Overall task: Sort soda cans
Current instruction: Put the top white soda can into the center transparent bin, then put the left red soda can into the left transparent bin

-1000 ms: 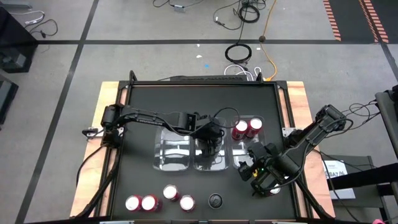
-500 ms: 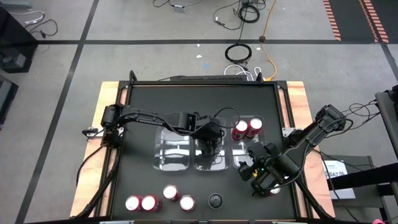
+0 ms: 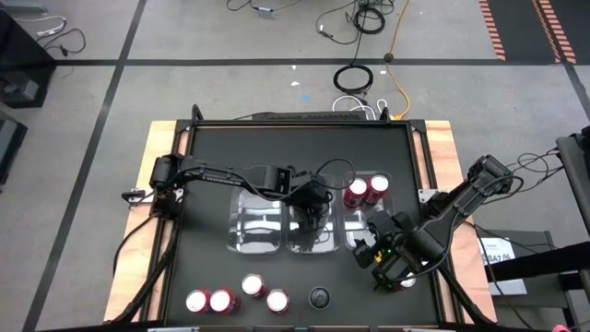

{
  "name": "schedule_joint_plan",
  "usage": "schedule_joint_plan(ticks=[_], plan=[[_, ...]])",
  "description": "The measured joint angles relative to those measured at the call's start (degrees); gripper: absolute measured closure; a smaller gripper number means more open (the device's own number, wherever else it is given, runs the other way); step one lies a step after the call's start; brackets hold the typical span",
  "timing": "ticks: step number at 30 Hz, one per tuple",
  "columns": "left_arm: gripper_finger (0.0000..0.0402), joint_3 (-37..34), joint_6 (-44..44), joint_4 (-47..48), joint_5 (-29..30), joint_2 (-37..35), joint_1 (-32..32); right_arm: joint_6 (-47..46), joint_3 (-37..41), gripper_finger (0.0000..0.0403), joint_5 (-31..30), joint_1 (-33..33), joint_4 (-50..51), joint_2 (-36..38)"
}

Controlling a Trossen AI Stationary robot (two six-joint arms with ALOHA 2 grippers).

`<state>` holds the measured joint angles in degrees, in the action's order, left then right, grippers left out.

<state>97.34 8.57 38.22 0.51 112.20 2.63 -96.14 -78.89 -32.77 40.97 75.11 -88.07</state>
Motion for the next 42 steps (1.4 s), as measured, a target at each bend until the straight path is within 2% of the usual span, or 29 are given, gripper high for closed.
schedule_joint_plan(ticks=[13,22,28,34,42], plan=[[0.0105,0.0,0.2,1.1,0.4,-0.1,0.0,0.0,0.0,0.0057,0.0,0.0,0.0,0.0],[0.0047,0.0,-0.1,1.3,1.1,-0.1,0.0,0.0,0.0,0.0057,0.0,0.0,-0.1,0.0],[0.0036,0.1,-0.1,1.6,1.1,-0.3,0.0,0.0,0.0,0.0057,0.0,0.0,-0.1,0.0],[0.0036,4.4,0.1,5.1,1.3,-0.3,0.0,0.0,0.0,0.0057,0.0,0.0,-0.1,0.0],[0.0036,13.9,1.6,17.3,1.3,-0.4,0.4,0.0,0.0,0.0057,0.0,0.0,0.1,0.0]])
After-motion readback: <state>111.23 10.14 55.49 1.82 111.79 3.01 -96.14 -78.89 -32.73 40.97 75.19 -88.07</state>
